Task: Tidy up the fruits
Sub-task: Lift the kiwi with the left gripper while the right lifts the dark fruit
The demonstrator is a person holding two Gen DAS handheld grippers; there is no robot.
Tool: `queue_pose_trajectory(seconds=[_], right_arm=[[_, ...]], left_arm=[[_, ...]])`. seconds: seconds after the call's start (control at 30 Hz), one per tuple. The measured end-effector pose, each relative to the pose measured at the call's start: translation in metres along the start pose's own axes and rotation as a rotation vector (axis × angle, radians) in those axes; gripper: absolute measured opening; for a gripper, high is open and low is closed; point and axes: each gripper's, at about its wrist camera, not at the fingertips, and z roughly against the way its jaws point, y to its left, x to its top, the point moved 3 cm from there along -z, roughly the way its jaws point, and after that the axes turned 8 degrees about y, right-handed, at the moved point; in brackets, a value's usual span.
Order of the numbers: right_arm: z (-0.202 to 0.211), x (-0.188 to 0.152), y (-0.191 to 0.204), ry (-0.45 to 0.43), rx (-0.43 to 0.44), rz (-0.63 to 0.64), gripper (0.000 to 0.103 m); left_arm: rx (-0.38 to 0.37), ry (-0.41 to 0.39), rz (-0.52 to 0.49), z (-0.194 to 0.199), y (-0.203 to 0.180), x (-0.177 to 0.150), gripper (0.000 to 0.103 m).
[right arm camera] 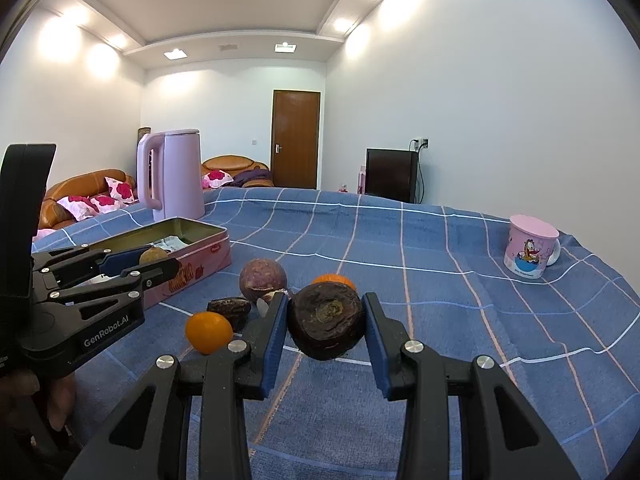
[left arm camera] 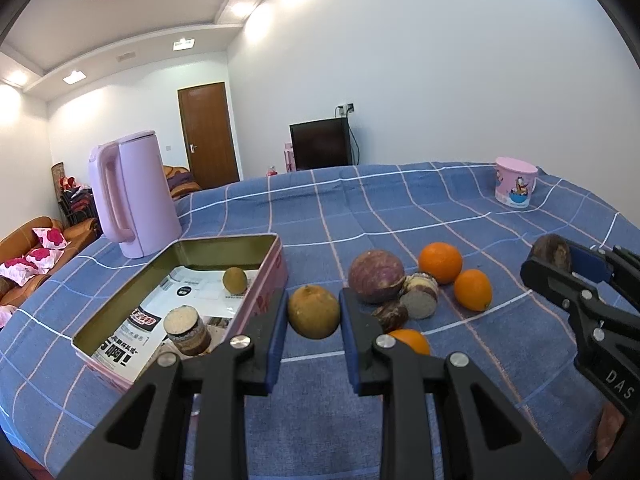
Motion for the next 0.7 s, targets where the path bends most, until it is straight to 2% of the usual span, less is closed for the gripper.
queue_pose_trajectory(seconds=[0.7], right_arm=[[0.009, -0.002, 0.003, -0.067, 0.003, 0.019, 0.039]], left_arm=[[0.019, -0.076, 0.012, 0.015, 0.002, 0.0, 0.027]])
